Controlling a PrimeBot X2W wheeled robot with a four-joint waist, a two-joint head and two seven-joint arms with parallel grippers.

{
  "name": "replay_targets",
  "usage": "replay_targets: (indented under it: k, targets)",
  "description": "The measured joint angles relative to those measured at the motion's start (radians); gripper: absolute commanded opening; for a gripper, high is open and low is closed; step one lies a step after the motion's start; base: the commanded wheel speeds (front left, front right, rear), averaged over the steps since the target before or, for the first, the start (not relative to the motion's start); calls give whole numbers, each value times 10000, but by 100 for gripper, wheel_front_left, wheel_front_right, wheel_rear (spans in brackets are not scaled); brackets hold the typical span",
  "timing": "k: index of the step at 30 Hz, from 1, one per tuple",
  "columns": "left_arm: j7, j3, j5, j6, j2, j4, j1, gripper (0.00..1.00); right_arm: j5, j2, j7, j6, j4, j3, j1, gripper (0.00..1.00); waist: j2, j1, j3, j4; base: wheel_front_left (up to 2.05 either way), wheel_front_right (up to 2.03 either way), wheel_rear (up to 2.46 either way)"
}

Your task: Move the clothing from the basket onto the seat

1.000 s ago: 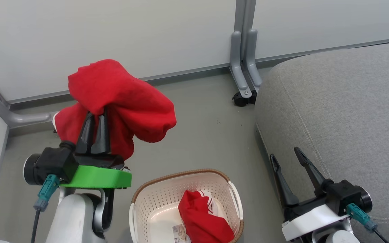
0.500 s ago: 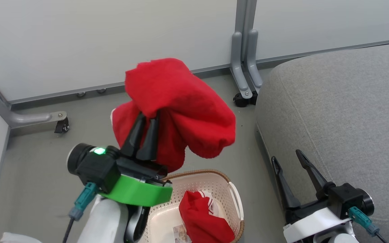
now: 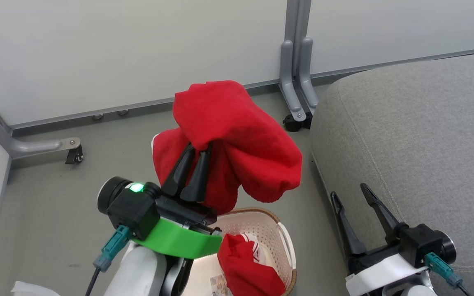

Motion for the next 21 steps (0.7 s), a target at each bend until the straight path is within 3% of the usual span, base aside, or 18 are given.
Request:
replay_targets:
  k: [12, 21]
  targets:
    - [2, 90, 2, 33, 0, -113, -10, 0, 58, -52, 0, 0, 19, 81, 55, 100, 0, 0, -2, 2, 0, 0, 0]
    - [2, 104, 17, 46, 0, 31, -12, 0, 522, -966, 0, 0, -1292, 1634, -81, 100, 0, 0, 71, -43, 0, 0, 0]
